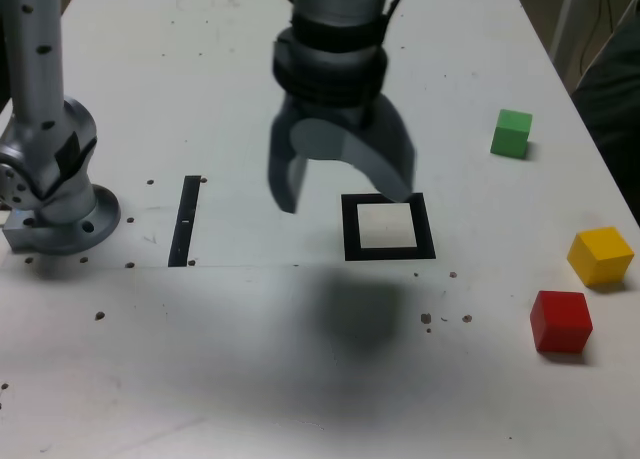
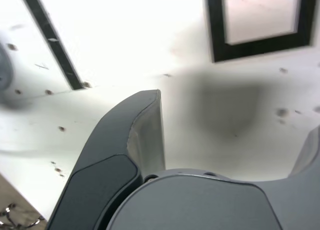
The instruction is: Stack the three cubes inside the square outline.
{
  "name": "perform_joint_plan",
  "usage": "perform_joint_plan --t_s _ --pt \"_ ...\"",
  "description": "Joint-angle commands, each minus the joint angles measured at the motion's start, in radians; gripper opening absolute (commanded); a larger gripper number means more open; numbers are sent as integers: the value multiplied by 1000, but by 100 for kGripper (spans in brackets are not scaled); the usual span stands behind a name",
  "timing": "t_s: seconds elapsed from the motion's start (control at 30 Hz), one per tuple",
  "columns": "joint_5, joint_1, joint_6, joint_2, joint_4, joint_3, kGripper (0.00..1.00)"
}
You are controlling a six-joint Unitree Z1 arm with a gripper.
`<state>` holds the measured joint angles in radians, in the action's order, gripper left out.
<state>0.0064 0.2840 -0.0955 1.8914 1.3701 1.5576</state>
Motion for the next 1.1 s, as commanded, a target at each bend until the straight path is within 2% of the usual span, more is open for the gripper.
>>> perform_joint_plan --t_s 0.0,0.47,1.07 --pt "-4 16 -3 52 27 74 100" --pt "-13 73 -3 295 172 486 100" --pt "-13 84 -10 504 210 773 100"
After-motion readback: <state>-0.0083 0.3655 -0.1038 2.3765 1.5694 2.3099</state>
